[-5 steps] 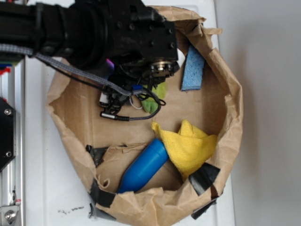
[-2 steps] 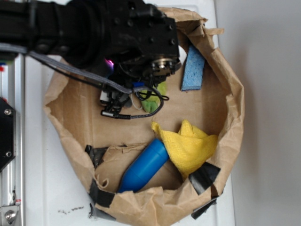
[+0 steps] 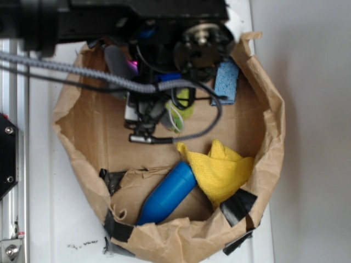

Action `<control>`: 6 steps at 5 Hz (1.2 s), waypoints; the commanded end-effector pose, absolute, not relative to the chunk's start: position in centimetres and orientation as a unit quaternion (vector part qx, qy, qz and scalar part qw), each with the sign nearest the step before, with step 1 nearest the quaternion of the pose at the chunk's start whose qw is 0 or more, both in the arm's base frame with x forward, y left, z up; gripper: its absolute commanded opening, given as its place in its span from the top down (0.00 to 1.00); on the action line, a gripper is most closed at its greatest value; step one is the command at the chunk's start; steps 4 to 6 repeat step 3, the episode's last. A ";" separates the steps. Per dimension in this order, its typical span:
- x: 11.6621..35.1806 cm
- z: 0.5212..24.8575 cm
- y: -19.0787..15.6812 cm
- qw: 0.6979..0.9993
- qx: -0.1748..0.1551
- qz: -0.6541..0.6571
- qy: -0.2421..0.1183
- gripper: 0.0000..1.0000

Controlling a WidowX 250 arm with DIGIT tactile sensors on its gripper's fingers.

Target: Grab the gray animal.

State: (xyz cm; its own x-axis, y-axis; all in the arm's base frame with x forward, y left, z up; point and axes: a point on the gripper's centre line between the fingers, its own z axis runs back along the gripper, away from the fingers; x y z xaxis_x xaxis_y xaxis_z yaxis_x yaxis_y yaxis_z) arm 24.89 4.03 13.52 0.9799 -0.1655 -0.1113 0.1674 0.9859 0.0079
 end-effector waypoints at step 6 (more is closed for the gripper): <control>25.9 17.3 1.1 0.998 0.024 -0.034 -0.049 1.00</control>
